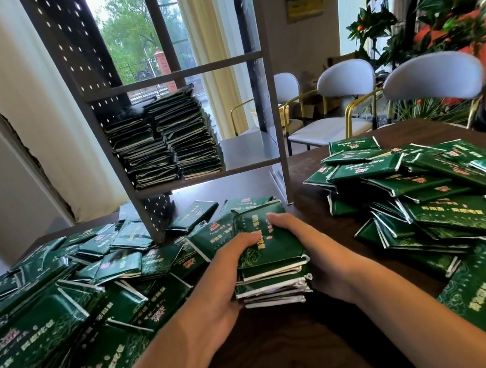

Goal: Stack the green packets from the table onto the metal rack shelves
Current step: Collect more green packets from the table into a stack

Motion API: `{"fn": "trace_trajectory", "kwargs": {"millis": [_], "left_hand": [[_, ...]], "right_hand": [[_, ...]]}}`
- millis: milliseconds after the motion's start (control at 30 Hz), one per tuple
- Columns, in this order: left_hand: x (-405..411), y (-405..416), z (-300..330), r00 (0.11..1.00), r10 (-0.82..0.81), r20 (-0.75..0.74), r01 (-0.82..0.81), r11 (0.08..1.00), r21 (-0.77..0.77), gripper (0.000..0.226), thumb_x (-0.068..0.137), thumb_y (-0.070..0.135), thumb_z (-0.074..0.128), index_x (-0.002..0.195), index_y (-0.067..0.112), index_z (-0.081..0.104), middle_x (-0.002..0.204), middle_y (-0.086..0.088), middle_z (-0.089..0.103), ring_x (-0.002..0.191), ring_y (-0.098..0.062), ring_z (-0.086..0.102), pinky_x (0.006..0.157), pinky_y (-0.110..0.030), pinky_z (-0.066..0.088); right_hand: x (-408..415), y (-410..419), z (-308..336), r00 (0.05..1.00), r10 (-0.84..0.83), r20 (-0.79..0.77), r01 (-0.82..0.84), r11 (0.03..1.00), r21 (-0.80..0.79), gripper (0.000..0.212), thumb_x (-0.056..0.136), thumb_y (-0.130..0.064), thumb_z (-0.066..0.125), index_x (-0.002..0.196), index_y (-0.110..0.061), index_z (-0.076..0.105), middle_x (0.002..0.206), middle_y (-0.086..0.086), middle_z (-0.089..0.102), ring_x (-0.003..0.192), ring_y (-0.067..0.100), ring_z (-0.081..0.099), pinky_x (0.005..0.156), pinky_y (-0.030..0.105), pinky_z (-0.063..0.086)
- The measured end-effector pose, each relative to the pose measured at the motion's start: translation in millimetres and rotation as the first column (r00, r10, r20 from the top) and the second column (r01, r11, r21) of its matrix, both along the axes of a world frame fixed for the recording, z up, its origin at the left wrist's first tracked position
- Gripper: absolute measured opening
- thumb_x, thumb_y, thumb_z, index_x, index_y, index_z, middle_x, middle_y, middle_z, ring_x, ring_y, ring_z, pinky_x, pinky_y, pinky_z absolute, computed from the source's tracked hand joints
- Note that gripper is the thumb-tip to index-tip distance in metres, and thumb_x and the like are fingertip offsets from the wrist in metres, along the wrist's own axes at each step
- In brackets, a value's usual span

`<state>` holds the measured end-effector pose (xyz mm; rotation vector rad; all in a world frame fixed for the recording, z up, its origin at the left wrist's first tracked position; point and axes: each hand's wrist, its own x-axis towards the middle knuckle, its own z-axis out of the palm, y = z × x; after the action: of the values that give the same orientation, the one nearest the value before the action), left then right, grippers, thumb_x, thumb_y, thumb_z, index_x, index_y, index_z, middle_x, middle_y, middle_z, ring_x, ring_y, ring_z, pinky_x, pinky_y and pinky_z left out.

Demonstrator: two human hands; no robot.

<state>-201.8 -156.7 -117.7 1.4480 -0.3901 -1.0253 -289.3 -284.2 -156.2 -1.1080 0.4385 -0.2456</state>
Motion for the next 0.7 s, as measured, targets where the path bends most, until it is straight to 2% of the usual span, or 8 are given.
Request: {"fn": "trace_trajectory", "kwargs": {"millis": [67, 233, 300, 367, 467, 567, 633, 700], "left_hand": [[-6.8, 4.9, 3.8, 0.999, 0.008, -0.032, -0.009, 0.999, -0.041, 0.026, 0.091, 0.030, 0.063, 0.089, 0.012, 0.081, 0.099, -0.016, 0.076, 0.086, -0.029, 0.073, 0.088, -0.042, 0.054], [-3.8, 9.9, 2.3, 1.000, -0.002, 0.000, 0.002, 1.000, -0.017, 0.043, 0.089, 0.034, 0.063, 0.122, 0.006, 0.069, 0.112, -0.018, 0.074, 0.100, -0.031, 0.072, 0.091, -0.044, 0.056], [-1.4, 15.3, 2.8, 0.996, -0.072, 0.058, 0.069, 0.996, 0.052, 0.051, 0.085, 0.043, 0.063, 0.124, 0.011, 0.068, 0.118, -0.016, 0.072, 0.112, -0.034, 0.068, 0.104, -0.050, 0.050], [4.6, 22.6, 8.4, 0.966, -0.152, 0.208, 0.126, 0.983, 0.130, 0.041, 0.091, 0.050, 0.056, 0.118, 0.022, 0.070, 0.114, -0.008, 0.074, 0.108, -0.028, 0.070, 0.103, -0.049, 0.051], [18.5, 37.8, 17.3, 0.811, -0.245, 0.532, 0.064, 0.940, 0.336, 0.029, 0.102, 0.049, 0.044, 0.110, 0.029, 0.063, 0.111, 0.000, 0.069, 0.102, -0.018, 0.067, 0.096, -0.037, 0.054], [36.5, 60.2, 20.5, 0.472, -0.511, 0.719, -0.121, 0.770, 0.627, 0.026, 0.098, 0.054, 0.051, 0.108, 0.032, 0.060, 0.104, 0.011, 0.067, 0.095, -0.009, 0.064, 0.088, -0.028, 0.053], [44.1, 77.2, 19.6, 0.433, -0.593, 0.679, -0.214, 0.664, 0.716, 0.036, 0.089, 0.064, 0.059, 0.112, 0.035, 0.061, 0.094, 0.014, 0.067, 0.084, -0.008, 0.064, 0.075, -0.026, 0.052], [43.8, 88.3, 16.6, 0.417, -0.626, 0.660, -0.260, 0.613, 0.746, 0.050, 0.081, 0.071, 0.064, 0.118, 0.038, 0.061, 0.102, 0.012, 0.070, 0.090, -0.009, 0.066, 0.082, -0.028, 0.055]], "right_hand": [[-0.9, 0.3, 1.2, 0.998, 0.052, 0.020, -0.052, 0.998, 0.018, 0.080, 0.073, -0.050, 0.081, 0.137, -0.012, 0.054, 0.126, 0.023, 0.067, 0.107, 0.037, 0.069, 0.089, 0.044, 0.058], [-4.4, 2.6, 6.4, 0.997, 0.053, 0.056, -0.055, 0.998, 0.039, 0.067, 0.077, -0.029, 0.073, 0.136, -0.004, 0.053, 0.112, 0.027, 0.068, 0.082, 0.030, 0.071, 0.067, 0.034, 0.061], [-6.0, 3.2, 7.6, 0.997, 0.054, 0.059, -0.056, 0.998, 0.034, 0.054, 0.086, -0.025, 0.067, 0.133, -0.002, 0.054, 0.103, 0.024, 0.069, 0.075, 0.028, 0.071, 0.062, 0.031, 0.060], [-6.2, 2.5, 7.0, 0.997, 0.044, 0.056, -0.045, 0.999, 0.010, 0.039, 0.090, -0.023, 0.064, 0.126, -0.009, 0.057, 0.094, 0.016, 0.072, 0.073, 0.026, 0.072, 0.063, 0.031, 0.059], [-3.6, 3.1, 5.0, 1.000, 0.018, 0.023, -0.016, 0.997, -0.069, 0.050, 0.082, -0.026, 0.073, 0.128, -0.021, 0.054, 0.092, 0.011, 0.075, 0.080, 0.026, 0.073, 0.076, 0.038, 0.059], [0.4, 4.1, 0.9, 1.000, 0.029, 0.002, -0.029, 0.993, -0.114, 0.080, 0.064, -0.034, 0.079, 0.137, -0.028, 0.047, 0.097, 0.011, 0.076, 0.084, 0.029, 0.073, 0.084, 0.043, 0.058], [2.8, 4.4, -0.2, 0.999, 0.035, 0.010, -0.033, 0.991, -0.131, 0.083, 0.063, -0.034, 0.078, 0.139, -0.029, 0.045, 0.096, 0.012, 0.076, 0.082, 0.029, 0.073, 0.080, 0.042, 0.058], [2.3, 4.4, 0.4, 1.000, 0.029, 0.006, -0.028, 0.990, -0.140, 0.087, 0.063, -0.034, 0.078, 0.143, -0.029, 0.042, 0.096, 0.012, 0.076, 0.083, 0.029, 0.073, 0.078, 0.042, 0.058]]}}
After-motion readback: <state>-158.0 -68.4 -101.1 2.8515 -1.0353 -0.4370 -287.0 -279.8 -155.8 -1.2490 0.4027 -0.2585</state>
